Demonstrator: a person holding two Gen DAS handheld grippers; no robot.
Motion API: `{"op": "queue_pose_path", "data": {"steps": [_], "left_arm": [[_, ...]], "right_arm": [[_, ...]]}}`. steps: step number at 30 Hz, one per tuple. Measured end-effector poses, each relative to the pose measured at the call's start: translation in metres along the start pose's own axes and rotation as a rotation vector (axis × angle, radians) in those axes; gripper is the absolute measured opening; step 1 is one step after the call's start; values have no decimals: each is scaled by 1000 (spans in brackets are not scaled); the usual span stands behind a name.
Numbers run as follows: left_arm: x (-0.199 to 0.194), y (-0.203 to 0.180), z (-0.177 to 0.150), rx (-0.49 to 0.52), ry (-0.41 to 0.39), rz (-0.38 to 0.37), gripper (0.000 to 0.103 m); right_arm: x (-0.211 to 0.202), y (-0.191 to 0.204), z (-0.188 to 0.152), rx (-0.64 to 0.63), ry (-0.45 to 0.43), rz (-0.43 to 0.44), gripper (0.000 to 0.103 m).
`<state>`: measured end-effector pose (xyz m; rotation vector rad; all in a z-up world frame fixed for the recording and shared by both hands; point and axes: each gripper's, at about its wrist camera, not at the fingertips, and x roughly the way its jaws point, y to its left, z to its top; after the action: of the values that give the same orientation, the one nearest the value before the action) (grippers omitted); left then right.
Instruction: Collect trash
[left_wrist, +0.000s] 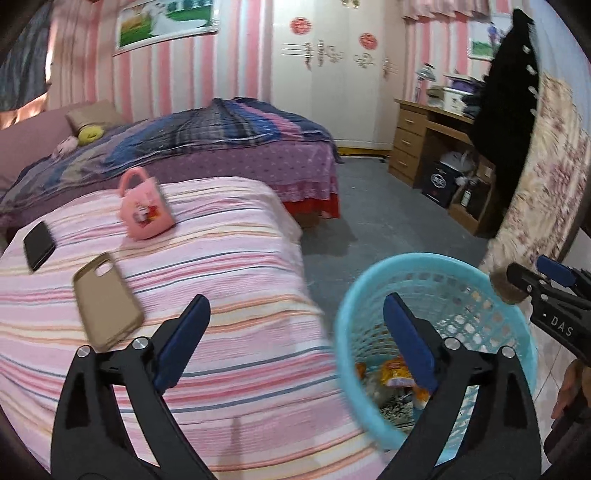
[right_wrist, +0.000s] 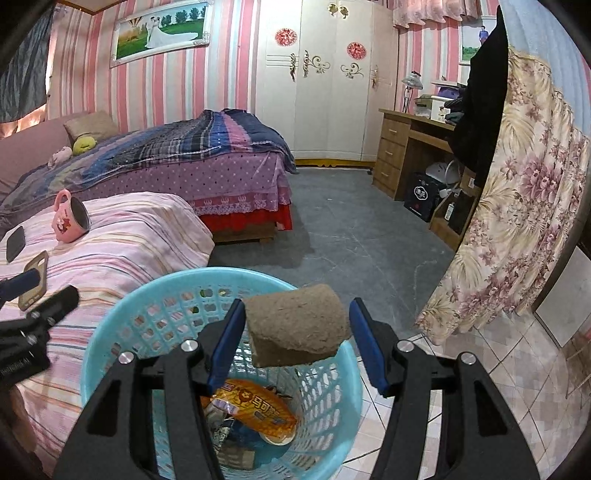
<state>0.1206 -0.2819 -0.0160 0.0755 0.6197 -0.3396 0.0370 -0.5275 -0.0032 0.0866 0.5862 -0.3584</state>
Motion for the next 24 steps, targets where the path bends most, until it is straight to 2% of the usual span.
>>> {"op": "queue_pose_path", "data": {"steps": [1, 3, 7, 9, 13, 16, 21, 24], "left_arm": [[-2, 5, 0, -7, -1, 7, 93], [-8, 19, -1, -19, -6, 25, 94], [-27, 47, -5, -36, -30, 72, 97], [-39, 63, -8, -50, -38, 81, 97], [-61, 91, -14, -63, -43, 103, 97], [-76, 112, -19, -61, -35, 117, 97], [-104, 142, -38, -58, -67, 183, 97], [-111, 159, -48, -72, -67, 187, 97]], "right_arm": [[1, 3, 0, -1, -1, -2, 63], [2, 10, 0, -18, -7, -22, 80], [6, 22, 0, -35, 2, -33, 85], [7, 27, 2, -43, 4, -39, 96], [0, 50, 8, -89, 11, -36, 97], [-8, 65, 9, -97, 1, 5, 98], [-25, 85, 13, -77, -13, 70, 98], [-46, 109, 7, -90, -33, 97, 98]]}}
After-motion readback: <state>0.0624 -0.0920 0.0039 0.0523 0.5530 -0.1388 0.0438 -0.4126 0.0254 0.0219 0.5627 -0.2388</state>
